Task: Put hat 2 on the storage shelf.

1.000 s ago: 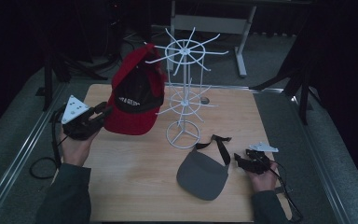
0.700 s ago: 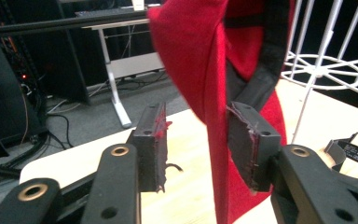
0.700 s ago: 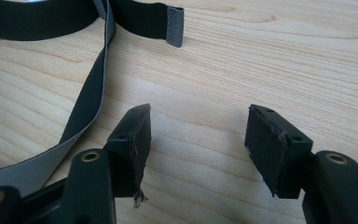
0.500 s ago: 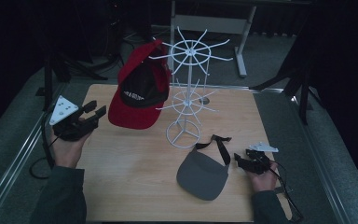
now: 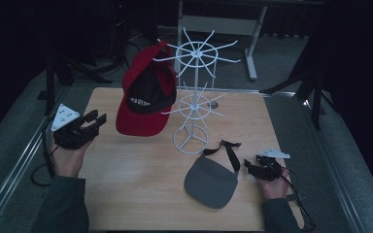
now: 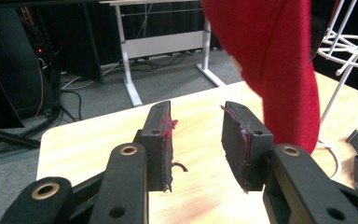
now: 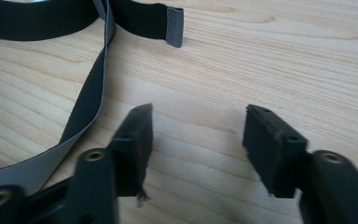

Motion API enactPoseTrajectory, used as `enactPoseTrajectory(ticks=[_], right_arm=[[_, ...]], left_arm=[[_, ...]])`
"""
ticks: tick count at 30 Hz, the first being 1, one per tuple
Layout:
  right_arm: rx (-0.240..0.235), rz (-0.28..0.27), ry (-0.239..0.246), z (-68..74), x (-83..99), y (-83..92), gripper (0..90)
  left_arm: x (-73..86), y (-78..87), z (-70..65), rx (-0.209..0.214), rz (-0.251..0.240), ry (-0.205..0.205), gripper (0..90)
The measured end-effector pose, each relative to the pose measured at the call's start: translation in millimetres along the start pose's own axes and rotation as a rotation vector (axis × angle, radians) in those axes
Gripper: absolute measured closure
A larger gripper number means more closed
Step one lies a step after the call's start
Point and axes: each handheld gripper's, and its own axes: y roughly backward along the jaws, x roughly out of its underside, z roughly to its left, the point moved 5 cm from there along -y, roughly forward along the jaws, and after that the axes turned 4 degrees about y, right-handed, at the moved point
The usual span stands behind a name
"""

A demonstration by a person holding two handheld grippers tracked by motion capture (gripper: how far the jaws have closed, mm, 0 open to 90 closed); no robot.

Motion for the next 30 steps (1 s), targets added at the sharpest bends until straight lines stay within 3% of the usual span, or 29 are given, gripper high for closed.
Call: enactPoseTrajectory(ticks=[5, 8, 11, 16, 21, 30], right_arm=[[-0.005, 0.002, 0.008, 1.3, -0.7, 1.7, 67.0], [-0.023, 0.004, 0.039, 4.8, -3.8, 4.5, 81.1], [-0.034, 0.003, 0.074, 9.5, -10.1, 7.0, 88.7], [-0.052, 0.040, 0.146, 15.9, -15.7, 3.7, 89.9], [-0.061, 0.071, 0.201, 17.8, -22.8, 1.6, 89.8], [-0.102, 0.096, 0.244, 16.2, -45.8, 1.2, 86.6]], left_arm=[[6.8, -3.9, 3.2, -0.008, 0.020, 0.006, 64.0], [10.8, -4.6, 5.7, -0.014, 0.022, 0.012, 63.0], [15.5, -6.9, 7.5, -0.011, 0.037, 0.025, 62.5], [22.6, -10.9, 6.6, -0.003, 0.067, 0.006, 61.9], [29.1, -14.3, 7.1, 0.020, 0.089, 0.018, 61.0], [39.7, -20.2, 7.7, 0.038, 0.134, 0.020, 60.2]])
